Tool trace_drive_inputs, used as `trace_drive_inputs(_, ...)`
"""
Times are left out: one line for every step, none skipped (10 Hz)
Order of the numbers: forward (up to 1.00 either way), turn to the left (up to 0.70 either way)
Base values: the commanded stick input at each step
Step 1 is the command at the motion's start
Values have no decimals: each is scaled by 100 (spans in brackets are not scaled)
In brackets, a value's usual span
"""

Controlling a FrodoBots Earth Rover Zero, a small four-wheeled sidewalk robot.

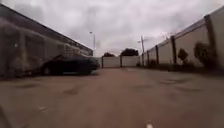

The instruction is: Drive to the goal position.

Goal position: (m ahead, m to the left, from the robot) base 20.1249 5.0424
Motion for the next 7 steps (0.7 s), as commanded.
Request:
trace_drive_inputs(70, 0)
trace_drive_inputs(70, 0)
trace_drive_inputs(70, 0)
trace_drive_inputs(70, 0)
trace_drive_inputs(70, 0)
trace_drive_inputs(70, 0)
trace_drive_inputs(70, -23)
